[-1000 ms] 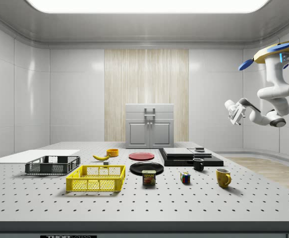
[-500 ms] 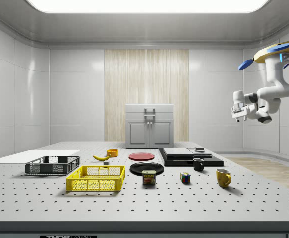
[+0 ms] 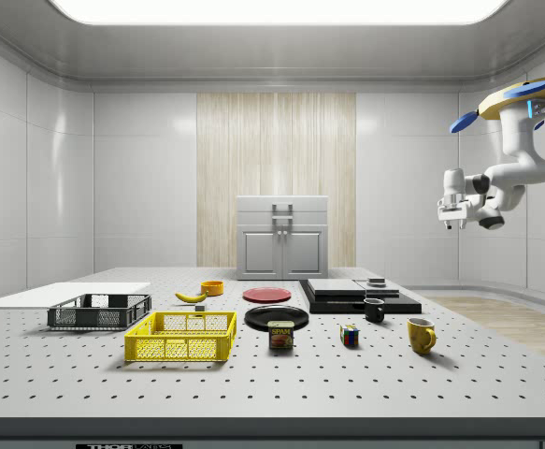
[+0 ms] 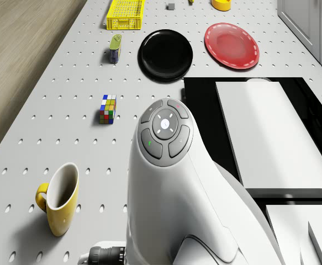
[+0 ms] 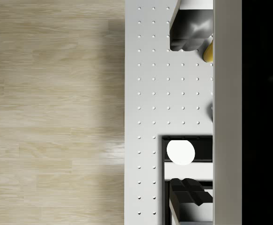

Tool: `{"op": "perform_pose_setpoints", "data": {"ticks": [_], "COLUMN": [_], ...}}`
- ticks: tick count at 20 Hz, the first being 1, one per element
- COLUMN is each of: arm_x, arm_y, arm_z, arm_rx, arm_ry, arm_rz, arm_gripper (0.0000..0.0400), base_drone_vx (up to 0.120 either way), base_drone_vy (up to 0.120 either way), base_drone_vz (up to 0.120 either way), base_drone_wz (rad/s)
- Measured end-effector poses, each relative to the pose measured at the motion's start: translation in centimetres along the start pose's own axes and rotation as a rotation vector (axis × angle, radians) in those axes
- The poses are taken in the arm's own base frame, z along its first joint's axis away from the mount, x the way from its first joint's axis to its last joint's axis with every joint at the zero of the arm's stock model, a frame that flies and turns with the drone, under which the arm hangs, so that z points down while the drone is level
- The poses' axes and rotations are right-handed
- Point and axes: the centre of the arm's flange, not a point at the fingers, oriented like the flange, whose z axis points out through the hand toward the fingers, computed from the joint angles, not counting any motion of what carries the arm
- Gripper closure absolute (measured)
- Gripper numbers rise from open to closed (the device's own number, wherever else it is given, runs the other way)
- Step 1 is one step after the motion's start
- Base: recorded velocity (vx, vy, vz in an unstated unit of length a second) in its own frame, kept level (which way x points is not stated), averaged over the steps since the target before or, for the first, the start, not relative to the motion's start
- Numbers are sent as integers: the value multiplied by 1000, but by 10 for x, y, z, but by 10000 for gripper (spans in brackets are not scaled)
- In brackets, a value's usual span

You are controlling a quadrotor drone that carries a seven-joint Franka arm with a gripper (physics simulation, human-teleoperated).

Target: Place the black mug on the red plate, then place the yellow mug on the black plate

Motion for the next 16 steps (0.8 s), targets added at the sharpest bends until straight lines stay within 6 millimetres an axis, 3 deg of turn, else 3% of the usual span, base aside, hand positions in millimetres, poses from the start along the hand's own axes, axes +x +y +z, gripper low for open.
{"op": "perform_pose_setpoints", "data": {"ticks": [6, 9, 13, 16], "arm_x": [-1, -1, -1, -1], "arm_y": [-1, -1, -1, -1], "arm_z": [0, 0, 0, 0], "arm_rx": [-8, -10, -11, -12], "arm_ry": [9, 11, 12, 13], "arm_rz": [0, 0, 0, 0], "arm_gripper": [0, 0, 0, 0], "base_drone_vx": [0, 120, 120, 120], "base_drone_vy": [0, 0, -120, -13], "base_drone_vz": [-120, -120, -120, -120], "base_drone_wz": [0, 0, 0, 0]}}
